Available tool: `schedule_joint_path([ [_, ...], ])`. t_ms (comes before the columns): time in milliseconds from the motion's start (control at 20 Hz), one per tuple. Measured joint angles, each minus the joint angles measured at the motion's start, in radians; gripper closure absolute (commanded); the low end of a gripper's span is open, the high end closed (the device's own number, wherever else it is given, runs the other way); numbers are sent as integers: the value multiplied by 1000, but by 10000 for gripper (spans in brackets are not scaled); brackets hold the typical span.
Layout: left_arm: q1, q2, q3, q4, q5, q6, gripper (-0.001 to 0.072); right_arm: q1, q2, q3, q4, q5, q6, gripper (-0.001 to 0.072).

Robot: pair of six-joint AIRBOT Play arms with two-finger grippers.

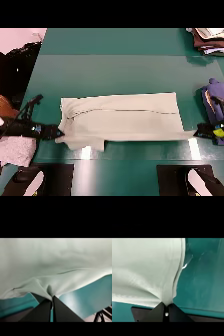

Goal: Fold the shirts.

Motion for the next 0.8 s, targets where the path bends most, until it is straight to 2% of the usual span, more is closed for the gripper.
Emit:
schedule_joint_path([
  [300,0,-375,223,0,204,63,685,118,-314,265,3,-74,34,698],
  [550,0,-607,384,8,318,76,684,148,-562,468,125,-135,48,697],
  [600,0,-633,402,8,341,78,680,150,-605,506,155,-147,49,643],
  [650,0,-650,414,8,362,78,500,151,-640,539,180,-155,50,362],
  [700,0,-663,423,8,385,78,153,151,-675,571,205,-166,51,202],
  [750,1,-672,429,8,399,78,58,150,-703,598,232,-177,50,203],
  [800,1,-679,434,7,407,77,65,146,-727,621,260,-179,50,203],
])
